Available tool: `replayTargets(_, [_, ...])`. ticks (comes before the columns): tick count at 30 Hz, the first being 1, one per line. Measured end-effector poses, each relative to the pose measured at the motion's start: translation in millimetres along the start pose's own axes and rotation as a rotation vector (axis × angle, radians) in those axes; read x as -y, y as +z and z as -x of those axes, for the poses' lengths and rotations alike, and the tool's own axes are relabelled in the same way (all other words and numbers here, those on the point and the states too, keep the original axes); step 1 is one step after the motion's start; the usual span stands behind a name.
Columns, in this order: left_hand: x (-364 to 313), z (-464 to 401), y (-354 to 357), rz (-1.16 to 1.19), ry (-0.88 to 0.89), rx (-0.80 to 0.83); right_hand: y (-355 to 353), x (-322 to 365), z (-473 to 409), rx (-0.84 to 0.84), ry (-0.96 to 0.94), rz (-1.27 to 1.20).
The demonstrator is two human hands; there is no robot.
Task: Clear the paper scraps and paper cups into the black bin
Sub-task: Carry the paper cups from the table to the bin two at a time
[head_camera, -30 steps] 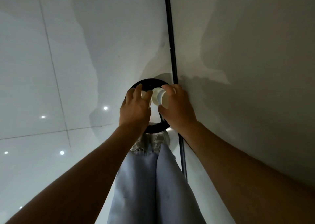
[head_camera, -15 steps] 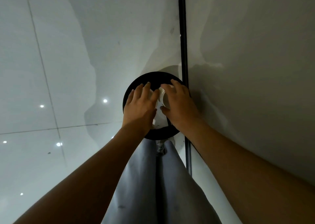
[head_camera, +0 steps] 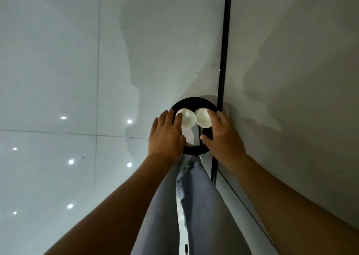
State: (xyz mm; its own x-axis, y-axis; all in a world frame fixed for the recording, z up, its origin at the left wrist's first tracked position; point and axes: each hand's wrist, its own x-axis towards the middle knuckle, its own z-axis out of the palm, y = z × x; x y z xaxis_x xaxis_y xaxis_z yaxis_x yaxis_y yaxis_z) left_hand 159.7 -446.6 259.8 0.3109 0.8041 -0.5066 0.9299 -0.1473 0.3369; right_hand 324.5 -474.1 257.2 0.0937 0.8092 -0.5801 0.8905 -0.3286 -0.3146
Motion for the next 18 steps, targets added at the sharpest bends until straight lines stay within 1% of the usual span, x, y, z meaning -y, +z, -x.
replayTargets(5, [-1, 105, -91, 0.041, -0.087, 0.028, -82, 63, 75, 0.098, -0.062, 0.098])
replayTargets(10, [-2, 218, -169, 0.085, -0.244, -0.059, -152, 147, 142, 0.141, -0.224, 0.207])
replayTargets(14, [7, 297, -199, 0.191, -0.435, -0.181, -174, 217, 185, 0.15, -0.425, 0.351])
replayTargets(18, [28, 373, -210, 0.306, -0.613, -0.309, -166, 289, 232, 0.187, -0.603, 0.49])
